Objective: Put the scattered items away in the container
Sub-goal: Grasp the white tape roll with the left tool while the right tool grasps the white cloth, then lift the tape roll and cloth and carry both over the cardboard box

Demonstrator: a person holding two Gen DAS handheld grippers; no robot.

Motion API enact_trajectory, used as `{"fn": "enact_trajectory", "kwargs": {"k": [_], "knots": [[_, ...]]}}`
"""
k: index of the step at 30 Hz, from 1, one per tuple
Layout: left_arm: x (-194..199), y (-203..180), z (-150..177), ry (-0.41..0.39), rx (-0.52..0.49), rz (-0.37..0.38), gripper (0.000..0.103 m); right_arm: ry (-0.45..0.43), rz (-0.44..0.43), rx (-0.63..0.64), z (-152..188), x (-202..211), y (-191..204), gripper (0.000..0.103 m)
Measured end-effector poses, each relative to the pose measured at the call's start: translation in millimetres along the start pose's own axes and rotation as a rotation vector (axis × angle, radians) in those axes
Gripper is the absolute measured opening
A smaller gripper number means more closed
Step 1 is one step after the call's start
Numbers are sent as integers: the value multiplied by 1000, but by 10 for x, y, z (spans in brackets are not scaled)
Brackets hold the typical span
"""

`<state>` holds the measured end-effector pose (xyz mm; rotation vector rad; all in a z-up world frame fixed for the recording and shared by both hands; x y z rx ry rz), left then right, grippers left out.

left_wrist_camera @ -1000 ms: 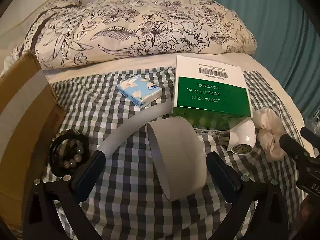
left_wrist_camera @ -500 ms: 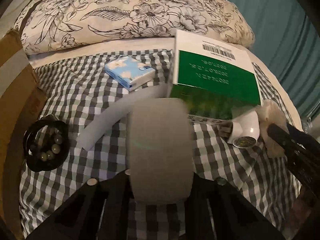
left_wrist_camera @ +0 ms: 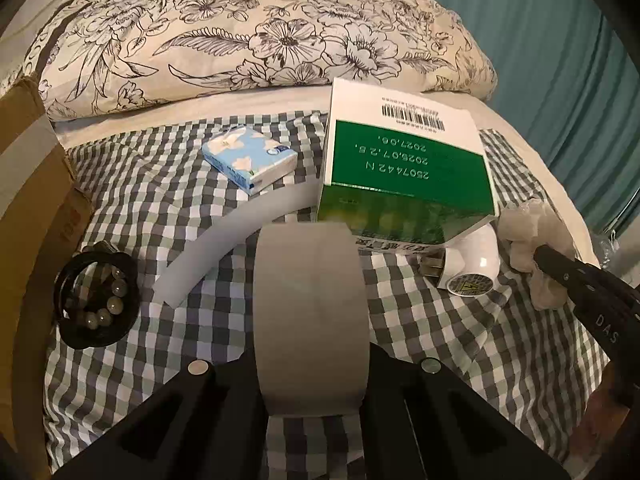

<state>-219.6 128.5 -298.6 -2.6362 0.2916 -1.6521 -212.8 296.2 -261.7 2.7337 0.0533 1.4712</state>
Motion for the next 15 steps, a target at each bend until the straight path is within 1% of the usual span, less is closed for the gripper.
{"fn": "enact_trajectory", "kwargs": {"k": [8, 15], "knots": [[195, 7, -27, -34, 2, 9, 2, -30, -10, -7, -21, 218, 37, 11], [458, 18, -48, -82, -4, 1, 2, -61, -14, -3, -37, 441, 110, 11]]}}
Point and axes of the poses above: each gripper's, at about its wrist camera, not at the fingertips, and x roughly against the way its jaws point, y to its left, z to its underside, the point moved 9 cm from there along -x, roughly the way its jaws point, and after that the axes turned 9 degrees about y, right-handed, at the moved point
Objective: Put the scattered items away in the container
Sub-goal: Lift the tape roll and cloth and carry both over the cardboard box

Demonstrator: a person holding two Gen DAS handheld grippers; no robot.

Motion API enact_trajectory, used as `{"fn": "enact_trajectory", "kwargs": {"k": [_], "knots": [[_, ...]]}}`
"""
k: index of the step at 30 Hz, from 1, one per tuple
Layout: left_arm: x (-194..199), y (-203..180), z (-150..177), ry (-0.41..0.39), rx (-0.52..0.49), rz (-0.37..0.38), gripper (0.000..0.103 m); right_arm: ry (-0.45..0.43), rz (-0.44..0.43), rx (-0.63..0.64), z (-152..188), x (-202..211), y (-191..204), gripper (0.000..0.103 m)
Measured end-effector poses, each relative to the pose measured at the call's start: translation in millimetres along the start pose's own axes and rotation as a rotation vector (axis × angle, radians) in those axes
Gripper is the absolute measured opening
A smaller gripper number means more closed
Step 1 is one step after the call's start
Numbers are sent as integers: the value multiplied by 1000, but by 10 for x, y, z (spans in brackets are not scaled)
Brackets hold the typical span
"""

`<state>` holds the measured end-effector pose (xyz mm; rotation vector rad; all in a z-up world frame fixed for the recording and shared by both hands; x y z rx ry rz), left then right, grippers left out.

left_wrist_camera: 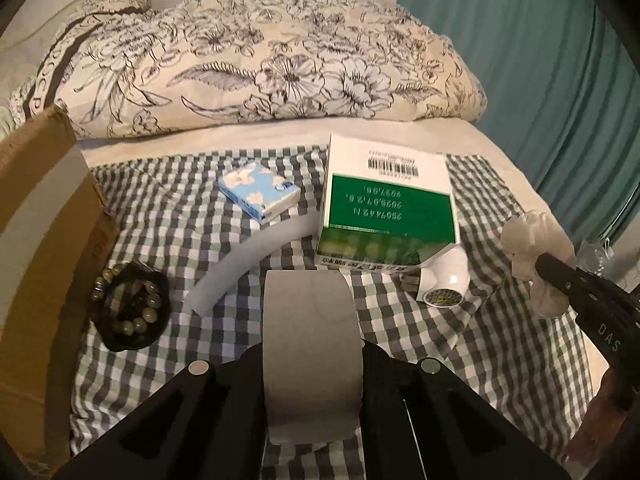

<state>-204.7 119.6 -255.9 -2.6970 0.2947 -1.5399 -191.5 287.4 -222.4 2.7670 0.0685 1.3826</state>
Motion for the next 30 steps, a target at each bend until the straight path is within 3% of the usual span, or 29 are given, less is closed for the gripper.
{"fn": "enact_trajectory", "kwargs": {"k": [30], "knots": [[1494, 253, -107, -240, 7, -38, 2, -173, -28, 58, -175, 1273, 695, 11]]}}
Point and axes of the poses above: each gripper's, at about its wrist camera, not at the fingertips, and x roughly against the way its jaws point, y to its left, z to its underside, the point moved 9 cm from there along -x, roughly the way its jaws point, and after that the axes turned 9 degrees about y, right-handed, at the moved point
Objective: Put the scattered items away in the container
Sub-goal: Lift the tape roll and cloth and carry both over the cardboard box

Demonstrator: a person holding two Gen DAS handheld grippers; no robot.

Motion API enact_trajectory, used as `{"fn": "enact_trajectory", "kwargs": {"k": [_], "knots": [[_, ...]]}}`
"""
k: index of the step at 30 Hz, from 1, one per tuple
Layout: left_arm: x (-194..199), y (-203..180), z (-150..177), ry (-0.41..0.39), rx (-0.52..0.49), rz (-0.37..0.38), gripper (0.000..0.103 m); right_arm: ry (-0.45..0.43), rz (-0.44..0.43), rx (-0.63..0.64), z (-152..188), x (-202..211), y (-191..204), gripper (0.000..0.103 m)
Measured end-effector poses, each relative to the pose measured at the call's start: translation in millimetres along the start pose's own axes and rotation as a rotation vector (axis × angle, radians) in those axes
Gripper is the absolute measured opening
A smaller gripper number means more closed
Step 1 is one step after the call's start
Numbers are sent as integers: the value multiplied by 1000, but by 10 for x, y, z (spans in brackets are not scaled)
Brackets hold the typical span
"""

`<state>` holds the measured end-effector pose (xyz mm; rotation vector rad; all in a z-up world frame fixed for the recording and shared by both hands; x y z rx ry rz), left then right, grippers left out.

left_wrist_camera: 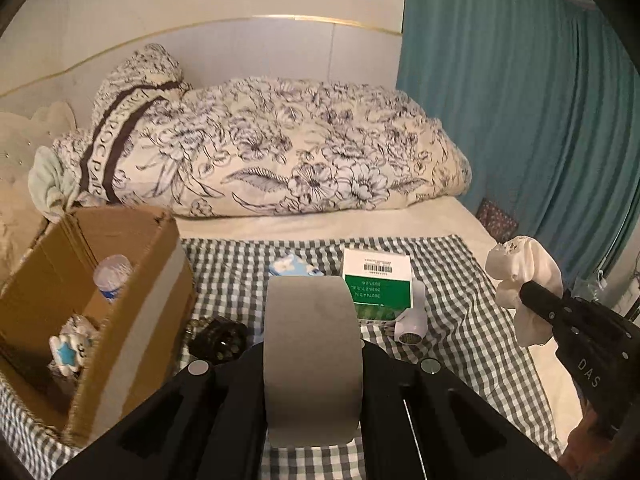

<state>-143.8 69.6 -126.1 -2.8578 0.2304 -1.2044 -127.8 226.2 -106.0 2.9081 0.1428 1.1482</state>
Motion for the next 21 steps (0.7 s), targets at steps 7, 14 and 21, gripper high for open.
{"fn": "enact_trajectory", "kwargs": {"k": [7, 14, 21], "knots": [[253, 168, -26, -34, 7, -24, 2, -24, -14, 13, -46, 174, 172, 11], [524, 388, -50, -73, 39, -46, 2, -48, -46, 49, -122, 317, 456, 11], [727, 656, -39, -97, 64, -74, 2, -72, -78, 74, -139, 452, 711, 11]]}}
Point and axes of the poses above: each gripper's, at about its wrist camera, not at the fingertips, and x roughly against the way its jaws point, y to its left, z to its underside, the point moved 9 cm from there along -x, roughly the way its jaws point, and after that the axes turned 9 degrees about y, right-handed, at the moved point
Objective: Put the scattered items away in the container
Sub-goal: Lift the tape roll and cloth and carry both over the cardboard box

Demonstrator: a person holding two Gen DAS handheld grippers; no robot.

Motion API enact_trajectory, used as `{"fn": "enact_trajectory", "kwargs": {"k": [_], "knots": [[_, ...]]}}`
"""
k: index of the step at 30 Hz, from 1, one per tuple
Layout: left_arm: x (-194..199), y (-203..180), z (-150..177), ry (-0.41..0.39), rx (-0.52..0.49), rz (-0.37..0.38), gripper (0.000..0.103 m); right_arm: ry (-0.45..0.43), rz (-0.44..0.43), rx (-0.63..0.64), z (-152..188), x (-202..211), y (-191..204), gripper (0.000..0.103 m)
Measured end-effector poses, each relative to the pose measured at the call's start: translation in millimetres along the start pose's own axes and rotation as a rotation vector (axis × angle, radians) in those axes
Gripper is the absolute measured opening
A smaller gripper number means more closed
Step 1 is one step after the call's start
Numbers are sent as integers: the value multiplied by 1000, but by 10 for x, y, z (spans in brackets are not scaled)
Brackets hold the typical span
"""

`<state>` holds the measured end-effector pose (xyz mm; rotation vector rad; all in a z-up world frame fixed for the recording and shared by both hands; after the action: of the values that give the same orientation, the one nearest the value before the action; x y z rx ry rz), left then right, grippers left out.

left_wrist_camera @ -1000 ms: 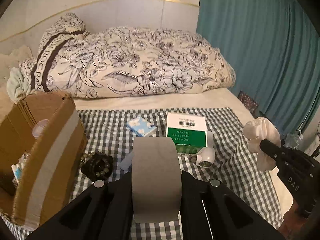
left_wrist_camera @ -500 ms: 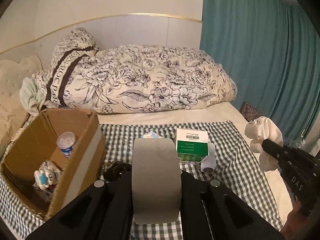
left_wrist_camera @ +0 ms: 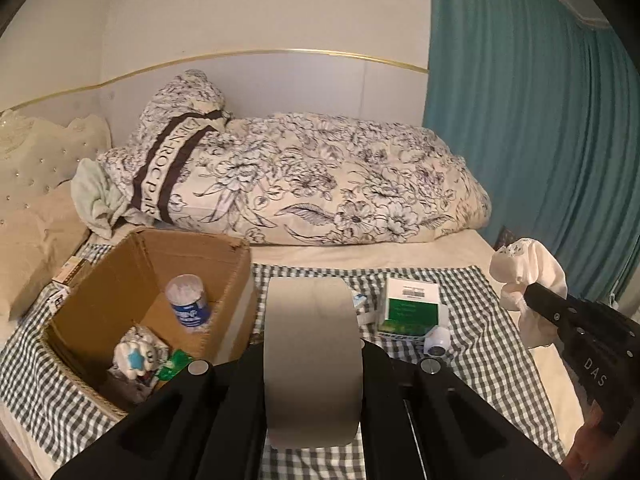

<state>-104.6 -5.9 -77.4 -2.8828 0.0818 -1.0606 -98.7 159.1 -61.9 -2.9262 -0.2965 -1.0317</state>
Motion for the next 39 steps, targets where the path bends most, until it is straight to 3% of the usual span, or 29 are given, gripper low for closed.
{"fn": "enact_trajectory", "kwargs": {"k": [27, 39], "knots": [[485, 1344, -1, -84, 127, -167, 2, -40, -169, 107, -187, -111, 1333, 11], [434, 1744, 59, -87, 158, -208, 2, -23, -227, 152, -145, -298, 1787, 11]]}}
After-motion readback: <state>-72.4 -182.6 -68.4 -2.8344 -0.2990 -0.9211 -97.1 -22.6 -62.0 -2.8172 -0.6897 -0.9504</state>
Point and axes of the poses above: each gripper's, at about its wrist camera, not at the fingertips, and x roughly against the way its jaws point, y to its left, z to its underside, the point moved 9 cm from there along -x, roughly the way its jaws point, and after that the axes turned 9 degrees about y, right-handed, at the moved point
